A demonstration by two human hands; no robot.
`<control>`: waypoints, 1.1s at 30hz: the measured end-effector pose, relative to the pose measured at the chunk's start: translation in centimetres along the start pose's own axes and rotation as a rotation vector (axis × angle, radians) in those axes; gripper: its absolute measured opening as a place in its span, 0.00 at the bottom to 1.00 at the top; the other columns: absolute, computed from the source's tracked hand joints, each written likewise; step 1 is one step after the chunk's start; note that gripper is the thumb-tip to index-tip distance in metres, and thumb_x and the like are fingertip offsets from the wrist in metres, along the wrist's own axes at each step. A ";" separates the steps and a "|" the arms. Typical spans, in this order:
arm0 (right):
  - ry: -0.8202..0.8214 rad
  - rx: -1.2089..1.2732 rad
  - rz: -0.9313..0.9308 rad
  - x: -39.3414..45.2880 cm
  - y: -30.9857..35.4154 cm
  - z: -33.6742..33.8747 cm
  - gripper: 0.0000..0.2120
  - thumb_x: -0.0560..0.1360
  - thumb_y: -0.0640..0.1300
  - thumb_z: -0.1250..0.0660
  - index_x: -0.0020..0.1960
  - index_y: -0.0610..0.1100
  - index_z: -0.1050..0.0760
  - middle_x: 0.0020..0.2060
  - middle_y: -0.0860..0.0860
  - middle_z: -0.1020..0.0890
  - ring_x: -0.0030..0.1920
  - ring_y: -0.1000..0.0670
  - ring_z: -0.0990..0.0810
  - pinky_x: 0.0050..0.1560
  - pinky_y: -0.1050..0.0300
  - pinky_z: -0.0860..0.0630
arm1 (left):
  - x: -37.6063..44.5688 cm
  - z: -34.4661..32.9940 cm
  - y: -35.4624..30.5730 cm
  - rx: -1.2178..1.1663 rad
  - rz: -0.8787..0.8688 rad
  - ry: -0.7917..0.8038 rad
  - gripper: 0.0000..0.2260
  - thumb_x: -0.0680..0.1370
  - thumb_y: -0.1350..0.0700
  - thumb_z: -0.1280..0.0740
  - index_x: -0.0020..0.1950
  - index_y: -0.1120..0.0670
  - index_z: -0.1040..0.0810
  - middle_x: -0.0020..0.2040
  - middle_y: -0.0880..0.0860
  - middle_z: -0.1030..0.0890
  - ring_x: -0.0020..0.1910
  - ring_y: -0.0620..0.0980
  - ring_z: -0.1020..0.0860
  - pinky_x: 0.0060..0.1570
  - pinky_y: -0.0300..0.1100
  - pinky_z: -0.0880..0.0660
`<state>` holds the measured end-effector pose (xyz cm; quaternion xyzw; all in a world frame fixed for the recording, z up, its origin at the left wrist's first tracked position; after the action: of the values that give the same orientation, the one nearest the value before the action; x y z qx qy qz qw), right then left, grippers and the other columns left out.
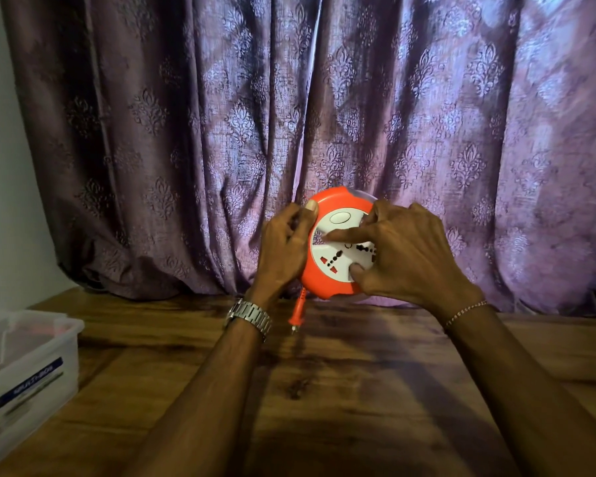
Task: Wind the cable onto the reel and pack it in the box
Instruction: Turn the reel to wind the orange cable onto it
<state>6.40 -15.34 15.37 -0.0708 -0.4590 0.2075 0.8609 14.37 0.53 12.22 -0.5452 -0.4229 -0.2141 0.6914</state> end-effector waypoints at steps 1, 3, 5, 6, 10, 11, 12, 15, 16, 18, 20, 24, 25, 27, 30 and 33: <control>-0.019 0.015 -0.012 0.0 -0.1 0.2 0.27 0.59 0.61 0.36 0.58 0.67 0.24 0.41 0.50 0.21 0.38 0.44 0.21 0.41 0.53 0.29 | 0.0 0.0 0.1 -0.008 0.003 0.002 0.18 0.82 0.44 0.37 0.34 0.51 0.28 0.30 0.47 0.25 0.30 0.39 0.31 0.30 0.38 0.34; -0.038 0.026 -0.025 0.1 -0.4 0.3 0.29 0.57 0.63 0.35 0.59 0.65 0.23 0.40 0.51 0.20 0.36 0.43 0.21 0.35 0.55 0.30 | -0.1 0.0 0.5 -0.035 0.021 0.011 0.19 0.82 0.44 0.37 0.35 0.52 0.28 0.31 0.49 0.24 0.31 0.42 0.29 0.33 0.43 0.32; -0.047 0.021 -0.016 0.1 -0.5 0.2 0.31 0.57 0.64 0.35 0.60 0.65 0.24 0.40 0.51 0.19 0.37 0.43 0.20 0.33 0.55 0.32 | -0.2 -0.2 0.6 -0.050 0.038 0.019 0.19 0.83 0.44 0.37 0.35 0.52 0.27 0.31 0.49 0.23 0.31 0.44 0.29 0.33 0.44 0.32; -0.060 0.021 -0.013 0.1 -0.6 0.2 0.31 0.57 0.64 0.35 0.61 0.65 0.24 0.40 0.51 0.19 0.37 0.43 0.20 0.33 0.56 0.32 | -0.2 -0.2 0.6 -0.045 0.039 0.017 0.19 0.83 0.45 0.37 0.34 0.51 0.28 0.30 0.48 0.23 0.30 0.42 0.29 0.32 0.43 0.32; -0.129 0.019 -0.056 -0.3 -0.3 0.4 0.31 0.56 0.64 0.33 0.60 0.63 0.23 0.40 0.50 0.18 0.37 0.43 0.19 0.33 0.55 0.30 | 0.1 0.1 0.5 -0.041 0.030 -0.011 0.19 0.83 0.46 0.36 0.33 0.49 0.28 0.27 0.42 0.23 0.27 0.37 0.31 0.29 0.35 0.35; -0.156 0.032 -0.071 -0.4 -0.1 0.5 0.31 0.56 0.64 0.32 0.60 0.63 0.23 0.39 0.49 0.18 0.37 0.43 0.19 0.33 0.55 0.31 | 0.2 0.3 0.5 -0.050 0.030 -0.020 0.19 0.83 0.47 0.36 0.33 0.50 0.29 0.27 0.42 0.24 0.27 0.37 0.32 0.29 0.35 0.35; -0.184 0.050 -0.082 -0.4 0.1 0.6 0.31 0.56 0.64 0.32 0.59 0.62 0.22 0.39 0.49 0.18 0.37 0.43 0.19 0.33 0.55 0.31 | 0.3 0.5 0.5 -0.056 0.031 -0.025 0.19 0.83 0.47 0.36 0.33 0.50 0.29 0.26 0.42 0.25 0.27 0.38 0.33 0.29 0.36 0.36; -0.219 0.073 -0.078 -0.2 0.5 0.6 0.31 0.56 0.63 0.32 0.60 0.61 0.23 0.39 0.49 0.18 0.37 0.43 0.19 0.33 0.55 0.30 | 0.3 0.8 0.8 -0.052 0.043 -0.030 0.19 0.84 0.48 0.36 0.33 0.50 0.30 0.25 0.41 0.27 0.27 0.38 0.34 0.29 0.35 0.38; -0.215 0.066 -0.073 -0.1 0.5 0.5 0.31 0.57 0.63 0.31 0.60 0.61 0.23 0.40 0.49 0.18 0.37 0.43 0.19 0.34 0.55 0.29 | 0.3 0.8 0.9 -0.049 0.050 -0.030 0.19 0.84 0.48 0.36 0.33 0.50 0.30 0.25 0.41 0.26 0.26 0.37 0.33 0.28 0.33 0.38; -0.209 0.049 -0.040 -0.1 0.6 0.2 0.31 0.59 0.61 0.30 0.62 0.60 0.24 0.40 0.49 0.19 0.39 0.42 0.20 0.37 0.53 0.28 | 0.4 0.8 1.0 -0.051 0.061 -0.023 0.19 0.84 0.47 0.37 0.33 0.50 0.29 0.25 0.41 0.26 0.27 0.37 0.33 0.28 0.34 0.37; -0.181 0.099 0.010 0.1 0.5 -0.2 0.30 0.61 0.60 0.29 0.64 0.59 0.24 0.43 0.48 0.20 0.44 0.42 0.22 0.43 0.50 0.28 | 0.5 0.9 1.0 -0.056 0.074 -0.012 0.19 0.83 0.45 0.37 0.33 0.49 0.27 0.26 0.42 0.25 0.27 0.38 0.32 0.29 0.37 0.36; -0.205 0.376 0.002 0.0 -0.7 -0.5 0.29 0.64 0.58 0.27 0.64 0.54 0.23 0.49 0.50 0.22 0.51 0.45 0.28 0.52 0.50 0.28 | 0.7 1.4 0.8 -0.064 0.097 -0.029 0.19 0.81 0.41 0.38 0.32 0.45 0.26 0.27 0.43 0.25 0.29 0.40 0.32 0.32 0.42 0.34; -0.240 0.449 -0.018 -0.2 -1.0 -0.5 0.29 0.64 0.56 0.26 0.64 0.53 0.23 0.51 0.50 0.23 0.52 0.45 0.29 0.54 0.51 0.29 | 0.9 1.6 0.7 -0.071 0.095 -0.040 0.19 0.81 0.41 0.38 0.31 0.45 0.26 0.27 0.43 0.26 0.29 0.40 0.32 0.32 0.42 0.34; -0.313 0.568 -0.091 -0.4 -1.6 -0.4 0.28 0.64 0.55 0.24 0.63 0.53 0.22 0.54 0.50 0.25 0.56 0.46 0.30 0.57 0.55 0.30 | 1.3 2.0 0.4 -0.063 0.090 -0.047 0.19 0.81 0.41 0.38 0.31 0.45 0.27 0.26 0.43 0.26 0.28 0.40 0.33 0.31 0.42 0.35; -0.385 0.781 -0.336 -0.8 -3.6 -1.0 0.25 0.67 0.57 0.26 0.62 0.56 0.25 0.56 0.51 0.26 0.57 0.50 0.26 0.55 0.51 0.24 | 1.3 2.3 0.5 -0.053 0.093 -0.035 0.20 0.82 0.41 0.38 0.31 0.47 0.29 0.28 0.45 0.27 0.30 0.44 0.32 0.33 0.44 0.35; -0.287 1.126 -0.684 -1.5 -4.5 -3.8 0.26 0.67 0.61 0.26 0.61 0.52 0.28 0.54 0.51 0.20 0.51 0.53 0.20 0.53 0.49 0.21 | 1.2 2.4 -0.2 -0.038 0.098 -0.039 0.21 0.83 0.45 0.37 0.32 0.50 0.30 0.27 0.44 0.27 0.29 0.41 0.33 0.33 0.43 0.36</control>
<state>10.08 -19.77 13.45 0.5664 -0.3874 0.1382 0.7142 14.04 2.88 13.46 -0.5823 -0.4051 -0.1774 0.6822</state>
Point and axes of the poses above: each hand's wrist, its own x-axis towards the middle knuckle, its own z-axis out of the back of the hand, y = z × x, the point moved 8 cm from there along x, towards the middle knuckle
